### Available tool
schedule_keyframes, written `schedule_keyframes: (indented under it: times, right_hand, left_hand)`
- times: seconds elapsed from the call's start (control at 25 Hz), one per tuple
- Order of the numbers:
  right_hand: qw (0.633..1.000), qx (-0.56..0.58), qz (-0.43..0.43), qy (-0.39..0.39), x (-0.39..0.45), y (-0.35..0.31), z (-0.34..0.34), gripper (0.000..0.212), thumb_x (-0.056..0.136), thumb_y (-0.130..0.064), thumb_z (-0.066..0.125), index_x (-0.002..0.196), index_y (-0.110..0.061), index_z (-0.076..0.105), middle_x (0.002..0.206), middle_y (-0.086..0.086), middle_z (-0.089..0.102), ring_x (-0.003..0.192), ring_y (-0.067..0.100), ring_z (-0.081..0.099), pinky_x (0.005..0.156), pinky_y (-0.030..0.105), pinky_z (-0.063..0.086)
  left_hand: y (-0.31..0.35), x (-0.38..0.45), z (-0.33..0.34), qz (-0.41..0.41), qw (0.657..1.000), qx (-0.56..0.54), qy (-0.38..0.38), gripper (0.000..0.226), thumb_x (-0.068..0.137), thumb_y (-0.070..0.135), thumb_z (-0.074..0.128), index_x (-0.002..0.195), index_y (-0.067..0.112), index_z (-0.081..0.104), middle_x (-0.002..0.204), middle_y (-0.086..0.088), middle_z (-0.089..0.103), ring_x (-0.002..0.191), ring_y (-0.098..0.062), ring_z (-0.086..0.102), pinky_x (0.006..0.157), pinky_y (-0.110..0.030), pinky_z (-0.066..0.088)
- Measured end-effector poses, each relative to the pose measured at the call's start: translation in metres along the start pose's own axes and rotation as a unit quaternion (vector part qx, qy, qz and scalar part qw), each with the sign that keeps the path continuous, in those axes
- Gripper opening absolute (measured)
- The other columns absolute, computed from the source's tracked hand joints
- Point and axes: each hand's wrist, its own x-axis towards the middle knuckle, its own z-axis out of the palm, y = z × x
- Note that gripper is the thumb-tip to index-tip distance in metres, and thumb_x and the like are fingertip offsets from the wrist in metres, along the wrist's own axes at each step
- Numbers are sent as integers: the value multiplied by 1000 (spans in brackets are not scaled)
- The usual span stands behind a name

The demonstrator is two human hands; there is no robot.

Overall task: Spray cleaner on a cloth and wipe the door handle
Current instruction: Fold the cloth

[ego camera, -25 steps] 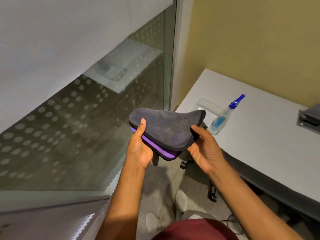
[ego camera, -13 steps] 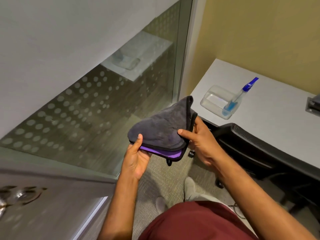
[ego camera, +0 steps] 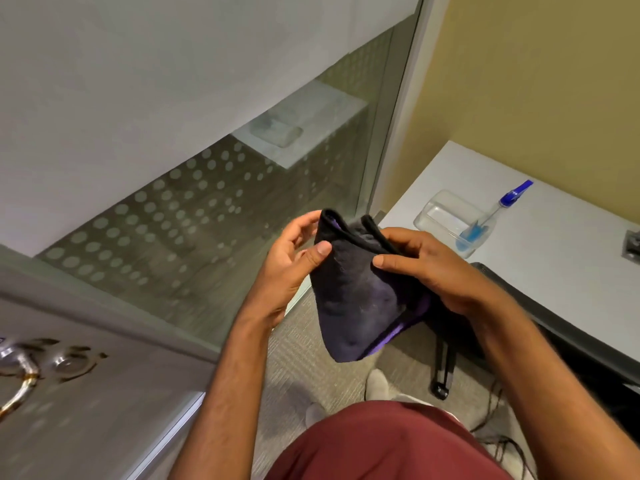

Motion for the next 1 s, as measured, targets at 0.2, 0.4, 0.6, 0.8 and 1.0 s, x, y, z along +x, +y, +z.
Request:
schedule_keyframes:
  times: [0.2,0.4,0.6,0.8,1.0]
  right_hand:
    - [997,-20,1,-69,11,-8,-5,31,96,-19,71,126,-17,71,117,2,77,108,18,75,87,21,57]
    - [999,26,38,-20,15,1,-25,16,103,-18,62,119,-16,64,108,12,76,94,22,74,79,27,60]
    - [998,32,47,-17,27,4,-34,5,104,-15,59,107,-15,63,95,16,71,83,21,68,73,29,55]
    - [996,53,62,-35,36,11,-39,3,103,-17,63,105,-15,61,95,25,63,86,34,58,70,35,49]
    - [982,189,6,9,32,27,-54,11,104,-23,60,106,-15,67,126,6,74,119,22,70,93,27,58]
  left_hand:
    - [13,1,3,-24,997,-59,-43,13,85,28,80,97,30,78,124,-3,78,116,-15,70,97,-24,54]
    - [19,15,12,-9,995,-94,-21,7,92,18,77,93,25,78,136,-11,72,131,-26,67,101,-27,54]
    - [25,30,20,-69,994,-62,-61,28,88,10,72,115,12,81,134,-7,73,129,-20,67,102,-26,55]
    - [26,37,28,-89,995,38,-36,9,84,23,79,88,18,87,88,-3,81,82,-8,72,73,-19,57]
    - [22,48,44,-54,991,-5,121,15,81,32,83,76,17,84,74,3,77,65,-4,66,57,-19,54]
